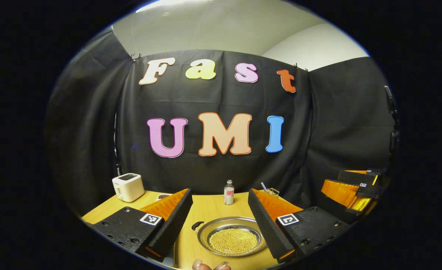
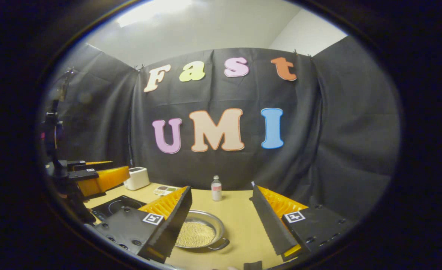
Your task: First push the handle of the pot to place it horizontally, then grasp the pot with both hands and set it on the induction cooktop.
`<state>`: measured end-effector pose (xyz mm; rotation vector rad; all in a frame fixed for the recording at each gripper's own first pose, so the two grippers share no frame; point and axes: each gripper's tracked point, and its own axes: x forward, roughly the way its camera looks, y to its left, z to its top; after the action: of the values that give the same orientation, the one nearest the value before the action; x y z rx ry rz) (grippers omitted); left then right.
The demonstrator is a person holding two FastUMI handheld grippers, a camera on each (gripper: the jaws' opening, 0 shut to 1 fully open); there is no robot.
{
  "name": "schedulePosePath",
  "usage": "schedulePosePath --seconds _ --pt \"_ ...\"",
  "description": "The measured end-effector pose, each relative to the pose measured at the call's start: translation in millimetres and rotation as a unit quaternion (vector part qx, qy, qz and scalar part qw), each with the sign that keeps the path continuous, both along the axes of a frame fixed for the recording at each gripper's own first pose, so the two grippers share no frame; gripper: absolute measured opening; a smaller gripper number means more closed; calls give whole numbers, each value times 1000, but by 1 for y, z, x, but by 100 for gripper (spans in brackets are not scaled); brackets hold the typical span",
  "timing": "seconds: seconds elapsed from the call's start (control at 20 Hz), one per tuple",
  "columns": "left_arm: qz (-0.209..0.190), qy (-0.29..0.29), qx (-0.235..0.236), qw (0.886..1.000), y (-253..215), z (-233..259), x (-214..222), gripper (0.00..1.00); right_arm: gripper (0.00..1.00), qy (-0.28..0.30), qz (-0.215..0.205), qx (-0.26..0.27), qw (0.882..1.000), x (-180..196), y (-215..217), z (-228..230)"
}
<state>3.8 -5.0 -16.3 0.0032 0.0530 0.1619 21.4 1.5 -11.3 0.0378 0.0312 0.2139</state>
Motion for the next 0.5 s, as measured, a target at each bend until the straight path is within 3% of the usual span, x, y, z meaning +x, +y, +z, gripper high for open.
schedulePosePath --seconds 0.2,0.25,0.5 --pt "25 7 2 1000 -3 -8 -5 96 94 14 14 12 1000 2 -9 -9" --pt "26 8 2 1000 -5 -7 -5 93 94 16 16 14 1000 3 -10 -9" --pt "13 11 10 1000 -10 -9 2 96 94 13 9 11 1000 6 -7 -8"
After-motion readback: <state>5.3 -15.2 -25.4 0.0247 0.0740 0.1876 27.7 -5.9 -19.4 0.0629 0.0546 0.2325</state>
